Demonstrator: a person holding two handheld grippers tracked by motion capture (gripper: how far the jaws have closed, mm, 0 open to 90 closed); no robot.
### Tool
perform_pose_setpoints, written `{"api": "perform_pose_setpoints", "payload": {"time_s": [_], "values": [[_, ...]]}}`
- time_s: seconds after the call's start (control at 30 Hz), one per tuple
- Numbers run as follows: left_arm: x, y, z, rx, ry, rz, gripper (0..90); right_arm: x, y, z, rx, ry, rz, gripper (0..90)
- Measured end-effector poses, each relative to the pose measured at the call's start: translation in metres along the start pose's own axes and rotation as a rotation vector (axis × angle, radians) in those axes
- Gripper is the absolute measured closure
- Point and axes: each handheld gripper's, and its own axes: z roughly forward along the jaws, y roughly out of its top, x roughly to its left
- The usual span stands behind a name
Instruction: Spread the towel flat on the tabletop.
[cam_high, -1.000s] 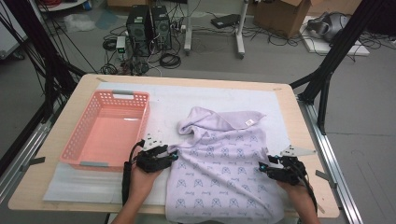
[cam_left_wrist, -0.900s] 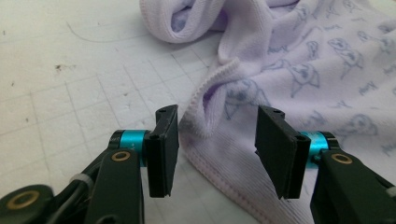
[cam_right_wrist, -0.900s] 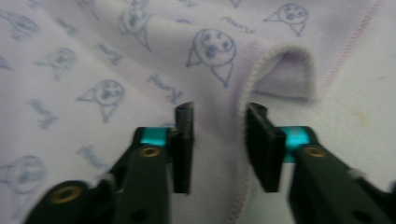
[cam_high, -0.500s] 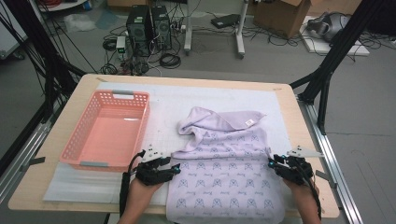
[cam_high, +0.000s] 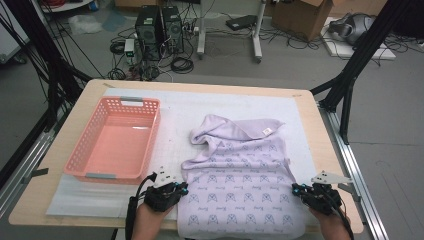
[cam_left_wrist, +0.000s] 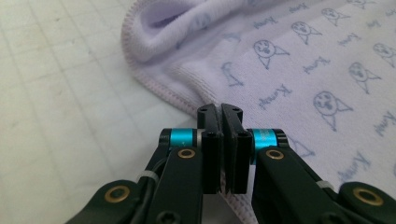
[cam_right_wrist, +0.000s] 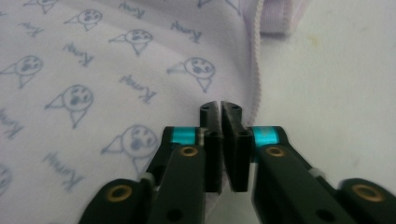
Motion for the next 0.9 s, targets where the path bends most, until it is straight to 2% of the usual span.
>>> {"api": "perform_pose_setpoints", "payload": {"time_s": [0.1, 0.2, 0.27, 0.33, 0.37, 0.4, 0.47, 0.5, 0.57, 0.6, 0.63, 0.67, 0.7, 0.73, 0.77, 0.8, 0.9], "values": [[0.001, -0.009, -0.011, -0.003, -0.018, -0.015, 86.5, 0.000, -0.007, -0.008, 0.007, 0.036, 0.021, 90.0], [-0.001, -0.016, -0.022, -0.002, -0.033, -0.014, 86.5, 0.002, -0.018, -0.023, 0.017, 0.027, 0.016, 90.0], [-0.001, -0.019, -0.025, -0.032, -0.047, -0.014, 84.6, 0.001, -0.025, -0.029, 0.013, 0.036, 0.018, 90.0], [0.000, -0.018, -0.023, -0.055, -0.027, -0.032, 66.4, 0.000, -0.025, -0.032, -0.021, 0.042, 0.033, 84.9], [0.002, -0.016, -0.020, -0.062, -0.026, -0.036, 59.9, 0.000, -0.023, -0.032, -0.045, 0.041, 0.037, 74.6], [0.002, -0.013, -0.016, -0.068, -0.023, -0.030, 57.2, 0.001, -0.019, -0.029, -0.070, 0.033, 0.045, 68.9], [0.004, -0.008, -0.010, -0.067, -0.013, -0.026, 49.8, 0.004, -0.012, -0.022, -0.084, 0.017, 0.028, 60.1], [0.005, -0.005, -0.006, -0.073, -0.005, -0.028, 47.8, 0.006, -0.009, -0.018, -0.085, 0.011, 0.024, 58.2], [0.006, 0.000, 0.000, -0.075, 0.010, -0.035, 45.0, 0.009, -0.004, -0.007, -0.065, -0.012, -0.019, 57.5], [0.006, 0.000, 0.003, -0.071, 0.008, -0.040, 44.9, 0.011, -0.004, -0.001, -0.040, -0.021, -0.027, 59.5], [0.005, 0.001, 0.006, -0.048, 0.017, -0.027, 45.5, 0.012, -0.004, 0.002, -0.024, -0.016, -0.031, 62.5], [0.003, 0.002, 0.006, -0.049, 0.030, -0.012, 47.7, 0.014, -0.006, 0.002, -0.036, -0.023, -0.044, 70.6], [0.001, 0.001, 0.006, -0.036, 0.025, 0.018, 58.5, 0.013, -0.007, 0.001, -0.035, 0.000, -0.039, 83.6], [-0.001, 0.001, 0.006, -0.027, 0.022, 0.036, 69.2, 0.013, -0.008, -0.002, -0.024, 0.033, -0.023, 85.8], [-0.003, 0.000, 0.004, -0.016, 0.010, 0.038, 79.5, 0.012, -0.009, -0.003, -0.020, 0.041, -0.016, 86.4], [-0.003, 0.000, 0.003, -0.009, 0.003, 0.034, 83.5, 0.012, -0.012, -0.006, -0.011, 0.061, -0.009, 86.8], [-0.007, -0.006, -0.006, 0.007, -0.027, 0.034, 84.8, 0.013, -0.020, -0.016, 0.005, 0.091, -0.019, 87.1]]}}
